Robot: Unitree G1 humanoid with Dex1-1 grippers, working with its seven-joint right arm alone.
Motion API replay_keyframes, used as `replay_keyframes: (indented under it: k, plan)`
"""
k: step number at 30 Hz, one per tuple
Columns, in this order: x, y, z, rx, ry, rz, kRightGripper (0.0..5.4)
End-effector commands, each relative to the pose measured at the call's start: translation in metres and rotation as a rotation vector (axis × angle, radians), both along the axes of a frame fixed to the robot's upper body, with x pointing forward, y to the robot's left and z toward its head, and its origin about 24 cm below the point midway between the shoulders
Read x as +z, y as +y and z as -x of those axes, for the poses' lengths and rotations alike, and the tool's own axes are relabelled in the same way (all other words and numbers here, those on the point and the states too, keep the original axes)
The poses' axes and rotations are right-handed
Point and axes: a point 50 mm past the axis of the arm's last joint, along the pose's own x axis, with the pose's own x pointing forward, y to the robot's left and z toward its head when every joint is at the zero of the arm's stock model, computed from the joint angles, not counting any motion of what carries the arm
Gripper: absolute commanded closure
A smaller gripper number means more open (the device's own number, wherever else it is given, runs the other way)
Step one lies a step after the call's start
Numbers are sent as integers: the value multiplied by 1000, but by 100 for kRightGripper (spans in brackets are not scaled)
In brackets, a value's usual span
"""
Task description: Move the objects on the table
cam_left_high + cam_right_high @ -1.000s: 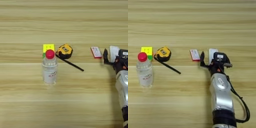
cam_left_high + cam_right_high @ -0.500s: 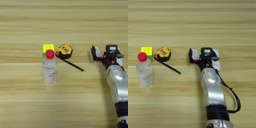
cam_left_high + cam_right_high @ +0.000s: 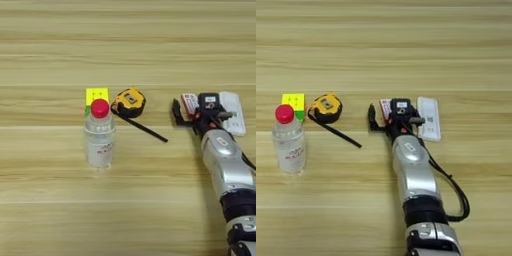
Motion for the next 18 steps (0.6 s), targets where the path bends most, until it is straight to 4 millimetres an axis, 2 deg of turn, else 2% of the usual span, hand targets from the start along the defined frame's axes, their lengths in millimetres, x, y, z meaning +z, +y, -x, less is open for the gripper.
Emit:
replay_keyframes:
  k: [1,7,14,17,18]
  plan:
    - [30,4,-19,30,-122,30,7]
    - [25,5,-20,23,-101,28,7]
    - [21,5,-20,11,-66,-53,7]
    - [20,5,-21,10,-57,-71,34]
    - [20,5,-21,11,-56,-72,58]
